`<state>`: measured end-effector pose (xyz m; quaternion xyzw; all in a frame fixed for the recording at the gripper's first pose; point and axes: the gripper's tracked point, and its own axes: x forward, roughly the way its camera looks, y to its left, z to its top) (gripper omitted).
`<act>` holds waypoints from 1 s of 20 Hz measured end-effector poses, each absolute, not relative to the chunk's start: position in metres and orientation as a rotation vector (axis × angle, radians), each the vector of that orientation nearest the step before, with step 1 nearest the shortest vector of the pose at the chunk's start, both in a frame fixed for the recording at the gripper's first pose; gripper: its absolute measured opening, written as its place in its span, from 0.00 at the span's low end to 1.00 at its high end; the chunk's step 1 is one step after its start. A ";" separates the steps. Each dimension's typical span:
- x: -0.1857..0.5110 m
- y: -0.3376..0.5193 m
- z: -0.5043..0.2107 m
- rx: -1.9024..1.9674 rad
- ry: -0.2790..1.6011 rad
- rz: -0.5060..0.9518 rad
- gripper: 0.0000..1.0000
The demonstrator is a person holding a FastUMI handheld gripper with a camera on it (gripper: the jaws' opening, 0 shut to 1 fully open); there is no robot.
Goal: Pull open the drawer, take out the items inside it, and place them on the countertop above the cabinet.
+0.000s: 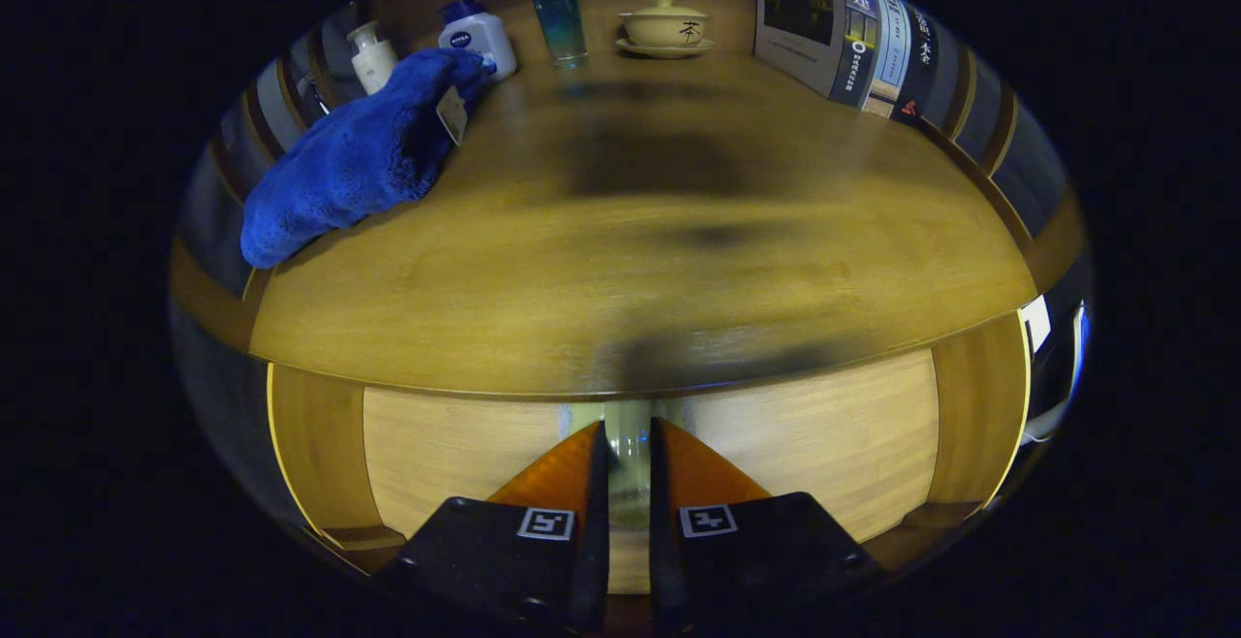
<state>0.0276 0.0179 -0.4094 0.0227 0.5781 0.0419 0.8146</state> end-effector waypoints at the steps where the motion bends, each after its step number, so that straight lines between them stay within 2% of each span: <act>1: 0.026 0.018 -0.406 0.050 1.228 0.091 0.26; 20: -0.004 0.002 -0.324 -0.013 1.104 0.131 0.26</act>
